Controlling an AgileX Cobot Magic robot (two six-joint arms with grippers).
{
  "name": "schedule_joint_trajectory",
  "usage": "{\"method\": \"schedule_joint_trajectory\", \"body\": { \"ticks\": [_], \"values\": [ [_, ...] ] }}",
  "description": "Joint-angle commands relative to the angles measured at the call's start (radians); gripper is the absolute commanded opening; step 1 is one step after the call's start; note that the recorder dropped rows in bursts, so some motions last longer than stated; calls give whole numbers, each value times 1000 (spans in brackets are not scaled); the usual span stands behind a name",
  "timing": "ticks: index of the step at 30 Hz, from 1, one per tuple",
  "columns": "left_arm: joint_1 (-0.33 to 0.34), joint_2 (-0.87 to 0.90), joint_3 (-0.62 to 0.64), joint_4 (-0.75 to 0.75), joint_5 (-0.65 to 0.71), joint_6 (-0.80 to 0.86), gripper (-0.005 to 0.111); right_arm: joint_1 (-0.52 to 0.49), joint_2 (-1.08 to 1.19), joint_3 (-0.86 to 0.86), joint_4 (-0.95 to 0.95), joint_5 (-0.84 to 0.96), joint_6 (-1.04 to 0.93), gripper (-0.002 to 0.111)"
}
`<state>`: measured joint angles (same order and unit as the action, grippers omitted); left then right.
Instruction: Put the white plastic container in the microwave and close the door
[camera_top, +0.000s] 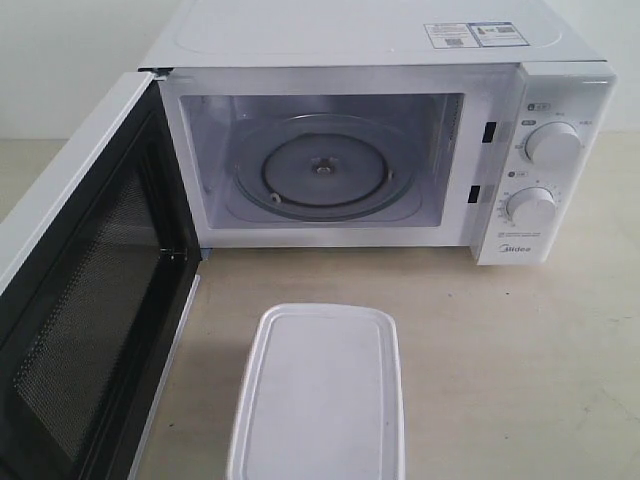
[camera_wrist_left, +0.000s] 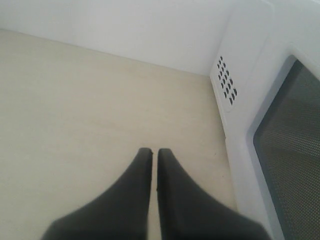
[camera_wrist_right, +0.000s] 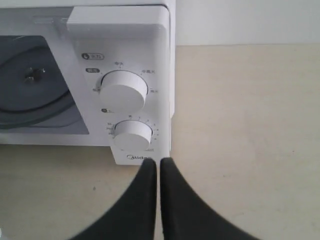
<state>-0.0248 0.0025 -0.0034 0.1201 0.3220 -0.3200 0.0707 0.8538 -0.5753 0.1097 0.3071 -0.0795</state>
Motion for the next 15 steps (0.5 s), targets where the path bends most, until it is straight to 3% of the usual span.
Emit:
{"method": "schedule_joint_trajectory", "body": {
  "ticks": [1,7,11,15],
  "values": [
    [2,-2,3,-4,-6,4,4,-1,6,28,30,-134,-16,0],
    [2,-2,3,-4,-6,4,4,-1,6,304,37,-614,65,0],
    [2,-2,3,-4,-6,4,4,-1,11,532,-128,-982,188,0],
    [2,-2,3,-4,-6,4,4,-1,72,570,-262,-1007,216,0]
  ]
}}
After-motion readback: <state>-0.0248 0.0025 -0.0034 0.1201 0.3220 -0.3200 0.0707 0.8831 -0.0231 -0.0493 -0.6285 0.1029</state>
